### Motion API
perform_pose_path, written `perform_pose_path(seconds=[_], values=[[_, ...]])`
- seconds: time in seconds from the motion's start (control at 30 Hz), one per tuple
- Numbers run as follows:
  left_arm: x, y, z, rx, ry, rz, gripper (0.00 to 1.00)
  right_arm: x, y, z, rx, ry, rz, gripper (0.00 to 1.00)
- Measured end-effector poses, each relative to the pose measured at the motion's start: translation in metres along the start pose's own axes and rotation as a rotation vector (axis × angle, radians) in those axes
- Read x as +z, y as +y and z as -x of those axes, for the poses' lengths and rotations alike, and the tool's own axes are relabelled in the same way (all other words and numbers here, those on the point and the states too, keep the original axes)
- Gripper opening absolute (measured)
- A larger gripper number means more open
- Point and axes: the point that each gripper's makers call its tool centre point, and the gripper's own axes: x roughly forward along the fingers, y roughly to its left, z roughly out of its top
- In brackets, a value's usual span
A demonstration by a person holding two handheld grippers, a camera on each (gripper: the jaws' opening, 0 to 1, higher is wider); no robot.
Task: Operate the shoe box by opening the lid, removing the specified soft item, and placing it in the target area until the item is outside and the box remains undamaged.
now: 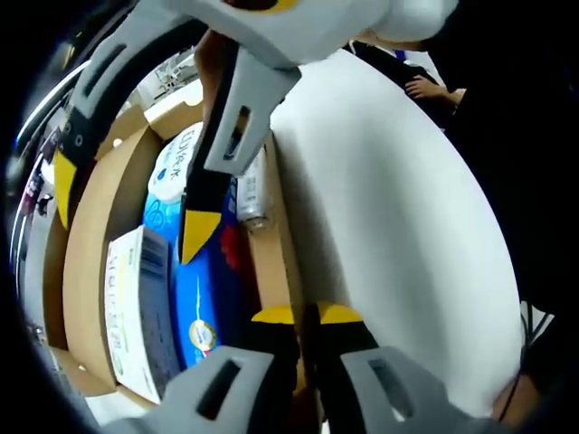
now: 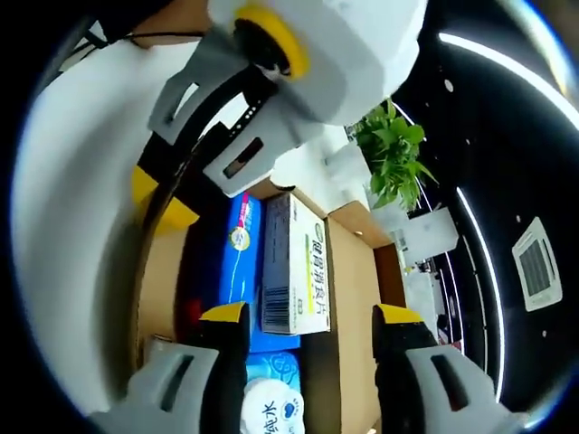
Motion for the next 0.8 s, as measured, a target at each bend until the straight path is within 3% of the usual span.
perform_pose_path(seconds=[0.53, 0.8], values=[[0.000, 0.003, 0.000, 0.002, 0.004, -0.001, 0.04, -0.003, -0.005, -0.011, -0.035, -0.006, -0.017, 0.56], [-0.001, 0.002, 0.000, 0.003, 0.005, 0.001, 0.04, 0.002, -0.008, -0.005, -0.084, 0.000, 0.041, 0.57]])
